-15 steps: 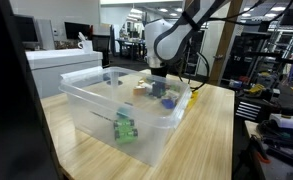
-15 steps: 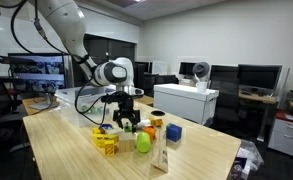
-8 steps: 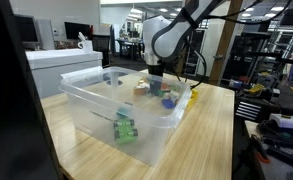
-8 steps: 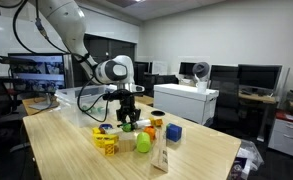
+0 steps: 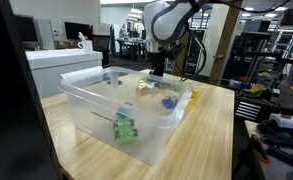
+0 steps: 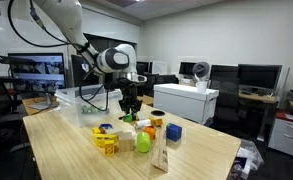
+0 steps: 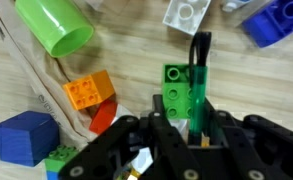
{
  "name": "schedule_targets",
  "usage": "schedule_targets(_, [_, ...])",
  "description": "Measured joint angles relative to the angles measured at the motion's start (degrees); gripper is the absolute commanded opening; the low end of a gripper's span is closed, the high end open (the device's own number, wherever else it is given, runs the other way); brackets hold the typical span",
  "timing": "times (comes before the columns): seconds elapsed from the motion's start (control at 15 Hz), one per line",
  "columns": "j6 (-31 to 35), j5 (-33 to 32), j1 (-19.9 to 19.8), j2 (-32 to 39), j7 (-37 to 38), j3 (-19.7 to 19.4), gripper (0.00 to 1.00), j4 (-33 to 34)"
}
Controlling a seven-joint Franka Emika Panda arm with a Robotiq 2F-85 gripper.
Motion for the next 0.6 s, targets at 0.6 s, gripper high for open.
schedule_targets(0.6, [-11.93,7.62,4.59,-15.48,-0.54,7.12,0.10,4.34])
